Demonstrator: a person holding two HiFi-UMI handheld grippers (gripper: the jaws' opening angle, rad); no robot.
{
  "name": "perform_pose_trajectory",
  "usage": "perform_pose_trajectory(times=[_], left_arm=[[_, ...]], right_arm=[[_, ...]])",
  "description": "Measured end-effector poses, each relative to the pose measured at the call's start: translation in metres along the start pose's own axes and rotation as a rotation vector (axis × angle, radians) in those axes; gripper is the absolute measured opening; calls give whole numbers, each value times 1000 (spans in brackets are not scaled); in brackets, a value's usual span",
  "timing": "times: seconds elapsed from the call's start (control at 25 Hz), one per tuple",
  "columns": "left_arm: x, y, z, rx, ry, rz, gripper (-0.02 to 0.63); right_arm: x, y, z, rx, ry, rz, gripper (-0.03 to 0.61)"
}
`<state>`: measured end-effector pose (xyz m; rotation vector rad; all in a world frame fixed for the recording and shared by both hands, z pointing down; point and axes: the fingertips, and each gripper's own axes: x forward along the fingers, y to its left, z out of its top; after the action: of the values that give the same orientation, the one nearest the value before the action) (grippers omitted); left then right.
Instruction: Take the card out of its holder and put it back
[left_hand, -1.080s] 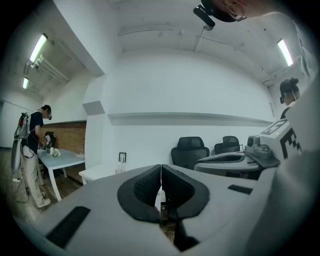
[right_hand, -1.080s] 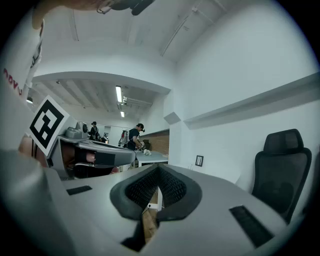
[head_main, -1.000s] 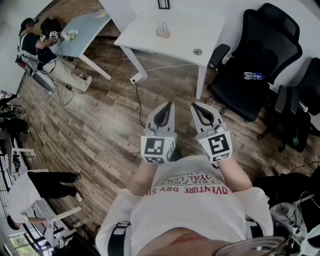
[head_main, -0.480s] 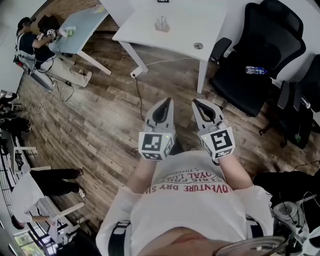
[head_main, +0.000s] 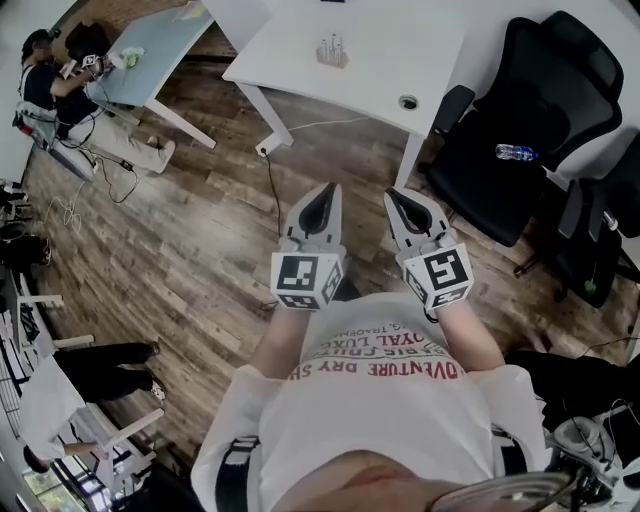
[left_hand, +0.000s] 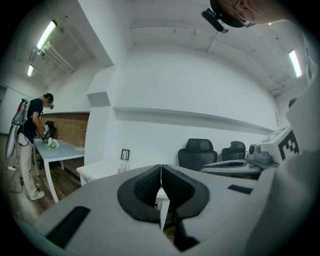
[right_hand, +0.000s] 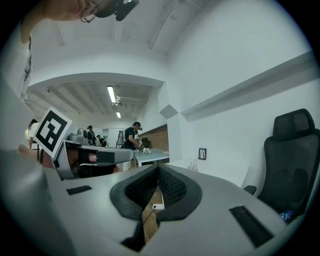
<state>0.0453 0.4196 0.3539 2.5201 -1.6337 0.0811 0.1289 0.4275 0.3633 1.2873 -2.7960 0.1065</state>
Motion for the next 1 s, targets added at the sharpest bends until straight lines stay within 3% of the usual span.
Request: perform_pose_trajectory(times=[0.2,0.48,0.8,1.0], left_arm=[[41,65,11,-36,-8,-33,25],[101,155,37,-32,-12,-118,25],[133,259,48,-14,7,-112,25],[154,298,35,-41,39,-88,25]], right_arm=[[70,-6,6,-10,20,-5,26],[174,-32,22,48,20,-124,26],[274,-27,24,66,34,-134,26],[317,-32,9,78,83,-105,26]])
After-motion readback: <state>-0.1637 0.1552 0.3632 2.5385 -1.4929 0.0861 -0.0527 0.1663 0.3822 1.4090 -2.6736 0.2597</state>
